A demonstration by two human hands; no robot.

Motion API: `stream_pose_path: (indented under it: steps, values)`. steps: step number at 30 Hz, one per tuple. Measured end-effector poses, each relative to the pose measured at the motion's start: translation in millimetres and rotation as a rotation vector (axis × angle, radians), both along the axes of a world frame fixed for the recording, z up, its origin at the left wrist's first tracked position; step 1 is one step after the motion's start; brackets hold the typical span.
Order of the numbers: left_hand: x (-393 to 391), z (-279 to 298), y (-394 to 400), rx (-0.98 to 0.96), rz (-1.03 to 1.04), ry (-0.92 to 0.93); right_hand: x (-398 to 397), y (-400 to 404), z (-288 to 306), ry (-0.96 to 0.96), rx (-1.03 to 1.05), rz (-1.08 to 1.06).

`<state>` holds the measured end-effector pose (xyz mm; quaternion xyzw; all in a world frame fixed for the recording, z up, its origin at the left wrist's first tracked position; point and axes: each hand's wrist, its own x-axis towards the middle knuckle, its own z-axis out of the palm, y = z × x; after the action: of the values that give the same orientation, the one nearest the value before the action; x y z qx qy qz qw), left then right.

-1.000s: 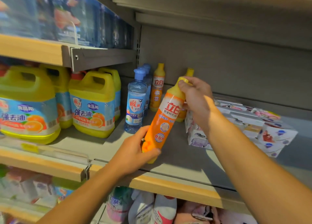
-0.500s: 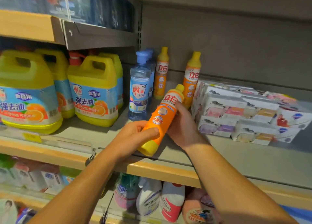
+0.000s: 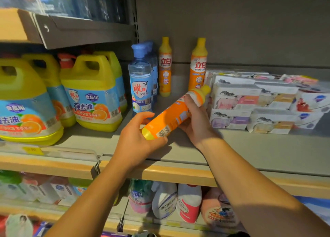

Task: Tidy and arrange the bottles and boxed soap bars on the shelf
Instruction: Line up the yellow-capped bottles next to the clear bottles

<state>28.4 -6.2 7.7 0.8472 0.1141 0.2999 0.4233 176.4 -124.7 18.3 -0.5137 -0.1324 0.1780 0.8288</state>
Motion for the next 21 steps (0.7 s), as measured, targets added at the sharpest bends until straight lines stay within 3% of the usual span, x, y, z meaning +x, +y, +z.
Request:
stream_pose_path:
  steps: [4,8,13,17,21]
  values:
    - [0,4,6,-0.534,-0.167,-0.088,-5,-6,5,0.082,0.153,0.182]
    - [3,5,13,-0.714,-0.307,-0.090,-8,-9,9,0.078,0.248,0.282]
    - [5,6,11,-0.697,-0.344,-0.019,-8,-11,10,0.036,0.231,0.214]
    - [3,5,6,-0.400,-0.256,0.021,-3,-8,5,-0.090,0.074,0.003]
    - [-1,7,5,-0.357,-0.199,0.052,-1,-4,0,-0.155,-0.024,-0.076]
